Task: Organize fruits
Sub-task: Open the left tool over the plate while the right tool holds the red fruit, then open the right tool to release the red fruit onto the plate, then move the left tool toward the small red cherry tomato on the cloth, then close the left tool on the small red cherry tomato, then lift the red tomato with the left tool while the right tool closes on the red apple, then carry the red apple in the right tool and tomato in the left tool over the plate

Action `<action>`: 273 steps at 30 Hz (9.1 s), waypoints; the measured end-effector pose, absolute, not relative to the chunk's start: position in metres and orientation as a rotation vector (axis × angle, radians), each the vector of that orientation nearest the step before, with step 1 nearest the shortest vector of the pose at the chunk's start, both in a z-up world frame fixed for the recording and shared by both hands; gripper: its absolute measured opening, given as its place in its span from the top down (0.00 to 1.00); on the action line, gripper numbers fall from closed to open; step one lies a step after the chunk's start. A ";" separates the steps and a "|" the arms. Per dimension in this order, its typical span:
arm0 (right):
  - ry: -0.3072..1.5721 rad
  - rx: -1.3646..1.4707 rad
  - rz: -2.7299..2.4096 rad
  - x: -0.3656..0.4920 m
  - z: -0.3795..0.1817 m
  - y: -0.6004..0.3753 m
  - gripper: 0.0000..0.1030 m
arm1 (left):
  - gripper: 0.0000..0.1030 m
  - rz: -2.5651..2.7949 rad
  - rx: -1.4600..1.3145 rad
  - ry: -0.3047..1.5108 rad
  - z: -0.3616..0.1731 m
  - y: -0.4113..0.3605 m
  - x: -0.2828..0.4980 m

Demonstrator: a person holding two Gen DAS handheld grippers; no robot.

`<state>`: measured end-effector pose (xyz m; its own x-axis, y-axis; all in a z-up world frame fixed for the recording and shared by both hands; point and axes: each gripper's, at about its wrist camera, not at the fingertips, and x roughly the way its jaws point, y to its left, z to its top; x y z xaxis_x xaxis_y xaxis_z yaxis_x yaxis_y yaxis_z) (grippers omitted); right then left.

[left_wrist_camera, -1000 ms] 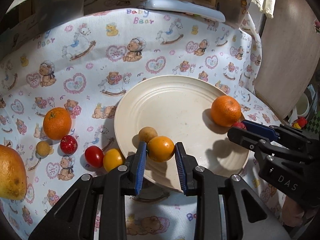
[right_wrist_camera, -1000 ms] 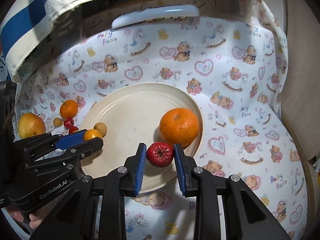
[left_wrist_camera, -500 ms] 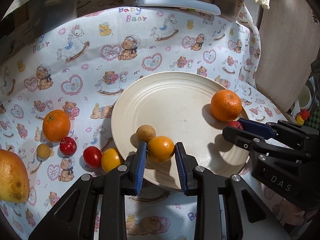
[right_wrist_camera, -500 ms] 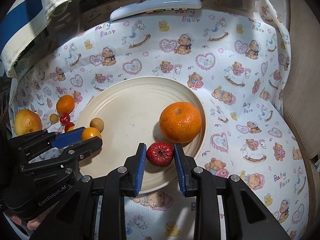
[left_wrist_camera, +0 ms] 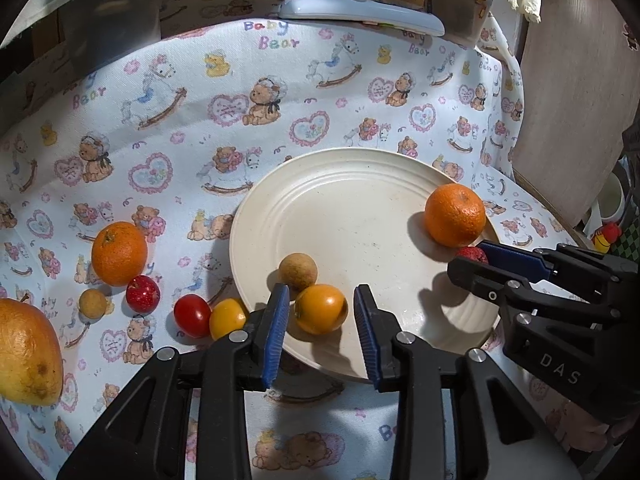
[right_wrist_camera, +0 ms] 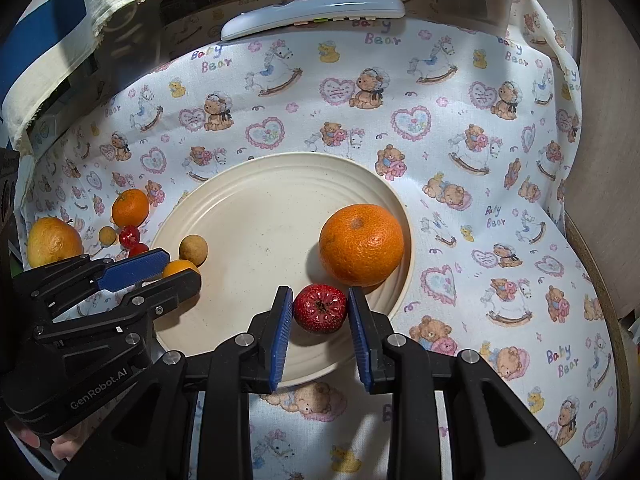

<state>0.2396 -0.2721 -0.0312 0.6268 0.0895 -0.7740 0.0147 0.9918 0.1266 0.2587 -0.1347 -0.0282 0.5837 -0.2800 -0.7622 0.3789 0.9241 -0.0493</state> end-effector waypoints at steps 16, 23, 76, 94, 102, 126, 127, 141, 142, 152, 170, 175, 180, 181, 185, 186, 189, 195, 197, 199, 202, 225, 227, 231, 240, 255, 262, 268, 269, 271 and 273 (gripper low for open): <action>0.892 0.129 0.043 0.237 -0.028 -0.273 0.71 | 0.52 -0.337 0.121 0.807 -0.008 -0.123 0.252; 0.841 0.150 0.073 0.225 -0.010 -0.270 0.71 | 0.52 -0.302 0.114 0.743 0.018 -0.098 0.234; 0.560 0.046 0.017 0.186 0.018 -0.239 0.00 | 0.01 -0.148 0.010 0.388 0.021 -0.017 0.164; 0.605 0.023 -0.024 0.197 0.004 -0.239 0.00 | 0.04 -0.219 -0.106 0.716 0.005 -0.003 0.210; 0.603 0.012 -0.047 0.200 0.002 -0.240 0.00 | 0.36 -0.227 -0.130 0.840 0.002 -0.001 0.237; 0.644 0.018 -0.061 0.205 -0.006 -0.240 0.00 | 0.65 -0.116 -0.158 0.985 -0.035 -0.052 0.288; 0.648 0.017 -0.060 0.206 -0.006 -0.240 0.00 | 0.65 -0.110 -0.150 0.982 -0.035 -0.053 0.288; 0.657 0.011 -0.060 0.206 -0.007 -0.240 0.00 | 0.80 -0.096 -0.064 0.962 -0.021 -0.040 0.265; 0.658 0.011 -0.059 0.206 -0.007 -0.240 0.00 | 0.80 -0.092 -0.047 0.950 -0.017 -0.037 0.259; 0.650 0.010 -0.057 0.204 -0.006 -0.239 0.00 | 0.80 -0.034 -0.056 0.641 0.018 0.013 0.200; 0.667 0.051 0.192 0.192 0.033 -0.186 0.00 | 0.79 -0.040 -0.095 0.619 0.050 0.056 0.192; 0.676 0.023 0.199 0.211 0.043 -0.154 0.00 | 0.79 -0.027 -0.144 0.620 0.053 0.077 0.197; 0.770 -0.016 0.272 0.244 0.041 -0.113 0.00 | 0.79 0.027 -0.195 0.631 0.049 0.105 0.205; 0.772 -0.030 0.270 0.248 0.040 -0.105 0.00 | 0.79 0.035 -0.200 0.632 0.048 0.109 0.207; 0.773 -0.069 0.263 0.263 0.031 -0.080 0.00 | 0.79 0.053 -0.228 0.652 0.044 0.124 0.211; 0.781 -0.082 0.262 0.268 0.027 -0.073 0.01 | 0.79 0.052 -0.237 0.657 0.044 0.126 0.212; 0.809 -0.103 0.253 0.280 0.012 -0.064 0.12 | 0.79 0.062 -0.248 0.659 0.043 0.132 0.212; 0.896 -0.087 0.235 0.306 -0.018 -0.061 0.33 | 0.79 0.103 -0.231 0.667 0.036 0.137 0.217; 0.908 -0.067 0.229 0.312 -0.023 -0.062 0.39 | 0.79 0.109 -0.235 0.682 0.032 0.140 0.220; 0.918 -0.045 0.226 0.317 -0.028 -0.064 0.43 | 0.79 0.112 -0.243 0.702 0.029 0.141 0.222; 0.938 -0.055 0.214 0.323 -0.034 -0.064 0.48 | 0.79 0.097 -0.265 0.719 0.028 0.143 0.223; 0.899 -0.044 0.250 0.289 -0.019 -0.088 0.73 | 0.79 0.063 -0.244 0.642 0.048 0.131 0.205; 0.879 -0.041 0.255 0.278 -0.011 -0.095 0.73 | 0.79 0.046 -0.226 0.620 0.054 0.125 0.199; 0.820 -0.045 0.248 0.252 0.008 -0.105 0.73 | 0.79 0.018 -0.197 0.565 0.068 0.113 0.184; 0.680 0.026 0.234 0.202 0.053 -0.155 0.73 | 0.79 -0.068 -0.101 0.476 0.085 0.070 0.155; 0.471 0.092 0.091 0.153 0.074 -0.231 0.73 | 0.79 -0.271 0.005 0.456 0.081 -0.005 0.120; 0.492 0.097 0.053 0.161 0.060 -0.239 0.73 | 0.79 -0.277 0.023 0.495 0.066 -0.017 0.131; 0.516 0.100 0.010 0.167 0.050 -0.252 0.73 | 0.79 -0.259 0.051 0.494 0.062 -0.043 0.139; 0.525 0.106 0.008 0.169 0.048 -0.254 0.73 | 0.79 -0.248 0.061 0.494 0.062 -0.048 0.140; 0.545 0.112 -0.013 0.174 0.043 -0.258 0.73 | 0.79 -0.260 0.077 0.510 0.060 -0.062 0.147; 0.577 0.106 -0.040 0.179 0.038 -0.261 0.73 | 0.79 -0.271 0.081 0.536 0.060 -0.074 0.155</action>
